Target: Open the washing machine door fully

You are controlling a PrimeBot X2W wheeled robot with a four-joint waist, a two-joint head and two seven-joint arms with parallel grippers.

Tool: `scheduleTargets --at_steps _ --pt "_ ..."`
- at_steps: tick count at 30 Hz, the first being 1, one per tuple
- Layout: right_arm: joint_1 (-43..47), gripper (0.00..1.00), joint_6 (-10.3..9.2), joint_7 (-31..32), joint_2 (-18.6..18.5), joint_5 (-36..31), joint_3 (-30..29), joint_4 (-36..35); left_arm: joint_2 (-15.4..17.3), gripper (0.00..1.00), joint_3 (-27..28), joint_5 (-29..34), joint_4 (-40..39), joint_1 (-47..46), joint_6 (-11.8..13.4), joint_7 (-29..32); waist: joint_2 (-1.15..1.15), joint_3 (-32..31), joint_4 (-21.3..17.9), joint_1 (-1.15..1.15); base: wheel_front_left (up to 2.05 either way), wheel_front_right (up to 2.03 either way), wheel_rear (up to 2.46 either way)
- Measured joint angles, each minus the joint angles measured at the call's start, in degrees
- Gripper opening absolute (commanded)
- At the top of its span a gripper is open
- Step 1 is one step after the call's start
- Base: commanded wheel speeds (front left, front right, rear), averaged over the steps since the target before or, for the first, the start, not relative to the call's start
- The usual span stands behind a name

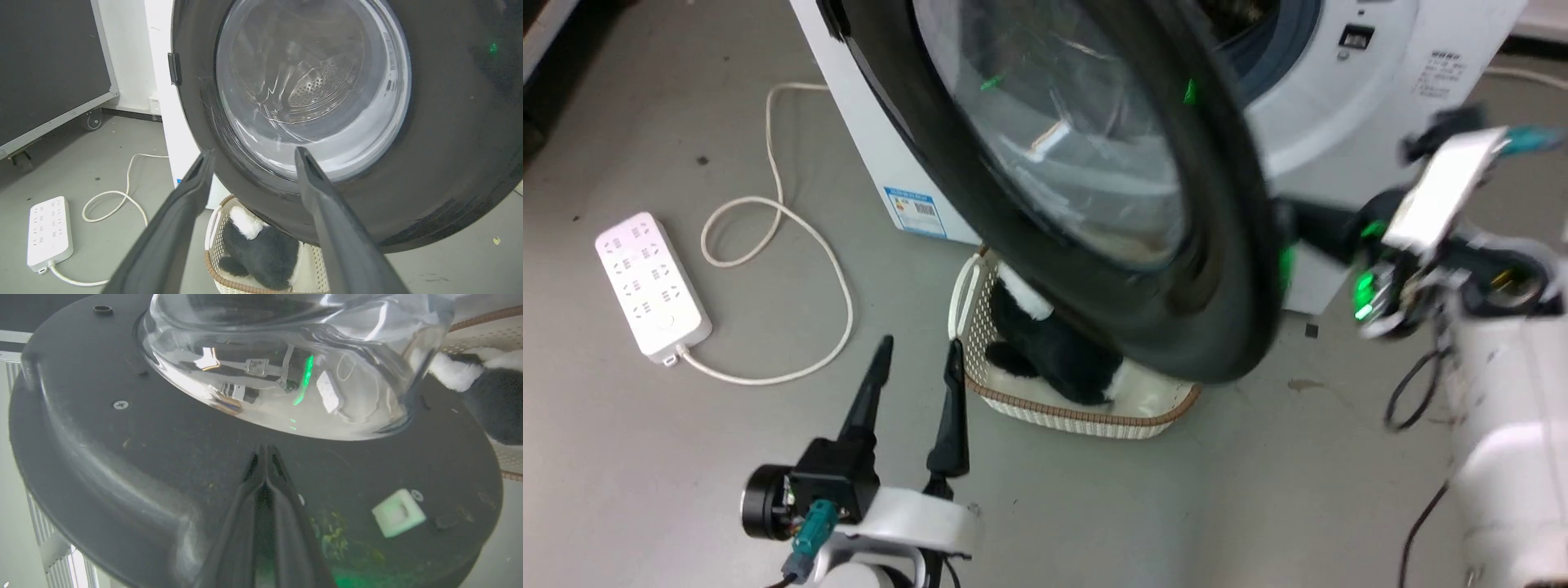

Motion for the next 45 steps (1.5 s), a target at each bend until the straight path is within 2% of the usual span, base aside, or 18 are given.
scheduleTargets --at_steps 5,11,15,19,20,21,22,26,30,34,37,39,41,45 --pt "7.1 0.0 0.0 -3.6 0.0 11.0 12.7 -3.0 0.0 1.0 -0.3 0.4 1.1 2.0 -0.5 0.0 0.0 -2.0 0.2 0.0 0.0 0.0 0.0" --pt "14.3 0.0 0.0 -8.6 0.2 19.6 26.7 -7.6 0.0 1.0 -1.4 0.8 2.6 4.1 -1.4 0.0 0.0 -3.7 0.6 0.01 0.0 0.0 0.0" --pt "15.7 0.0 0.0 -12.3 0.4 21.9 31.7 -8.9 0.0 1.0 -1.6 0.5 2.9 4.8 -1.3 0.0 0.0 -4.2 0.9 0.01 0.0 0.0 0.0" --pt "15.7 0.0 0.0 -14.5 0.4 22.2 32.9 -9.0 0.0 1.0 -1.0 0.4 2.2 4.9 -0.9 0.0 0.0 -4.3 0.9 0.01 0.0 0.0 0.0" --pt "15.7 0.24 0.0 -15.5 0.4 21.9 32.7 -9.3 0.0 1.0 -0.8 0.4 1.9 4.9 -0.8 0.0 0.0 -4.3 0.7 0.02 0.0 0.0 0.0" --pt "15.7 1.0 0.0 -17.1 0.3 21.4 32.2 -9.7 0.0 1.0 -0.6 0.4 1.9 5.0 -0.8 0.0 0.0 -4.4 0.5 0.02 0.0 0.0 0.0" --pt "15.8 1.0 0.0 -21.8 -1.1 18.5 30.7 -12.0 0.0 1.0 0.1 0.4 1.6 5.1 -0.7 0.0 0.0 -4.9 -0.2 0.02 0.0 0.0 0.0" --pt "17.1 1.0 0.0 -32.8 -6.0 9.4 28.8 -18.8 0.0 1.0 1.5 0.0 1.1 5.5 -0.6 0.0 0.0 -5.8 -1.7 0.02 0.0 0.0 0.0" --pt "20.3 1.0 0.0 -48.7 -14.3 -9.3 30.6 -27.6 0.0 1.0 2.4 -1.4 1.2 5.8 -1.0 0.0 0.0 -7.1 -3.2 0.01 0.0 0.0 0.0" --pt "26.0 1.0 0.01 -61.9 -18.1 -25.2 28.7 -29.9 0.0 1.0 3.6 -1.2 1.1 6.2 -1.4 0.0 0.0 -8.5 -5.1 0.02 0.0 0.0 0.0" --pt "31.2 1.0 0.01 -68.1 -18.3 -36.6 25.2 -31.4 0.0 1.0 4.6 -1.2 1.1 7.3 -1.5 0.0 0.0 -9.7 -6.4 0.01 0.0 0.0 0.0" --pt "35.1 1.0 0.01 -70.7 -17.1 -42.7 22.6 -32.8 0.0 1.0 5.1 -1.2 1.1 7.9 -1.8 0.0 0.0 -10.4 -7.2 0.01 0.0 0.0 0.0" --pt "39.3 1.0 0.01 -72.0 -14.7 -47.0 20.1 -34.5 0.0 1.0 5.5 -1.2 0.9 8.5 -1.9 0.0 0.0 -11.0 -8.0 0.01 0.0 0.0 0.0" --pt "47.7 1.0 0.01 -73.4 -7.4 -54.0 14.3 -37.7 0.0 1.0 6.3 -1.2 0.7 9.4 -2.4 0.0 0.0 -11.8 -9.1 0.01 0.0 0.0 0.0"
